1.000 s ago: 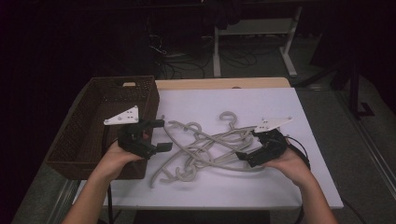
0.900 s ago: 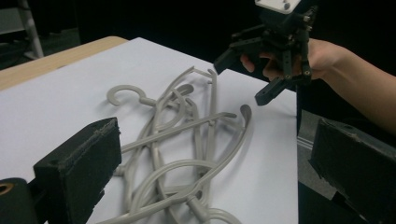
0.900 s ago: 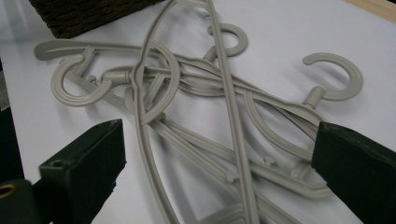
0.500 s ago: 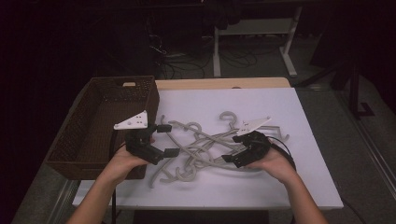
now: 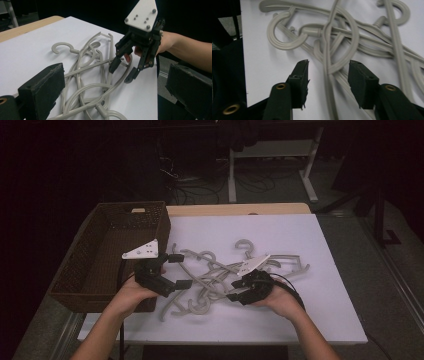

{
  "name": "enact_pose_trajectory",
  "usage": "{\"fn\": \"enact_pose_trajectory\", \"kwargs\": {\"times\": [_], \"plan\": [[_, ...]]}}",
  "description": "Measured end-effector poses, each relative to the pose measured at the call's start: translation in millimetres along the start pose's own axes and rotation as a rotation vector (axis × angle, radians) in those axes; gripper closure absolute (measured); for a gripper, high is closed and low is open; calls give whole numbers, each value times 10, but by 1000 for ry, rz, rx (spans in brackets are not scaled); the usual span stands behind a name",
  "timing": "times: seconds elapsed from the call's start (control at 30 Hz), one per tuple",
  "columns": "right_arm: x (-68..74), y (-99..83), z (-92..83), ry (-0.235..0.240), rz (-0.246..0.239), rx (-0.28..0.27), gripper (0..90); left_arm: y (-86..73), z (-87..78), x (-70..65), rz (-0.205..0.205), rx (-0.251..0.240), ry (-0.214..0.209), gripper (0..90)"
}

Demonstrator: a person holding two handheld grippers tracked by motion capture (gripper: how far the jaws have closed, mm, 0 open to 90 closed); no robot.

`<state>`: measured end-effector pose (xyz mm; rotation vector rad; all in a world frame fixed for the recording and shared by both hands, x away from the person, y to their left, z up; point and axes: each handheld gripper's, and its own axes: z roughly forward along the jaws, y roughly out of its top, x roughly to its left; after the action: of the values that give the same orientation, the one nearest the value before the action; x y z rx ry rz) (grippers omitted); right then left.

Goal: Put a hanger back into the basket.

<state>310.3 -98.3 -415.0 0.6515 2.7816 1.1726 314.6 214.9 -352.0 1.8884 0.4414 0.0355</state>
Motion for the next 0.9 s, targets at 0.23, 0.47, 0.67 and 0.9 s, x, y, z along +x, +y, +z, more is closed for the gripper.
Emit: {"fn": "enact_pose_trajectory", "kwargs": {"times": [0.23, 0.47, 0.67, 0.9], "plan": [[119, 60, 105, 54, -41, -2, 565, -1, 3, -2, 1, 3, 0, 14], [237, 63, 256, 101, -65, 20, 594, -1, 3, -1, 1, 4, -2, 14], [314, 40, 336, 110, -72, 23, 572, -2, 3, -4, 3, 6, 0, 14], [314, 37, 330, 110, -65, 14, 555, -30, 73, -90, 9, 34, 2, 14]]}}
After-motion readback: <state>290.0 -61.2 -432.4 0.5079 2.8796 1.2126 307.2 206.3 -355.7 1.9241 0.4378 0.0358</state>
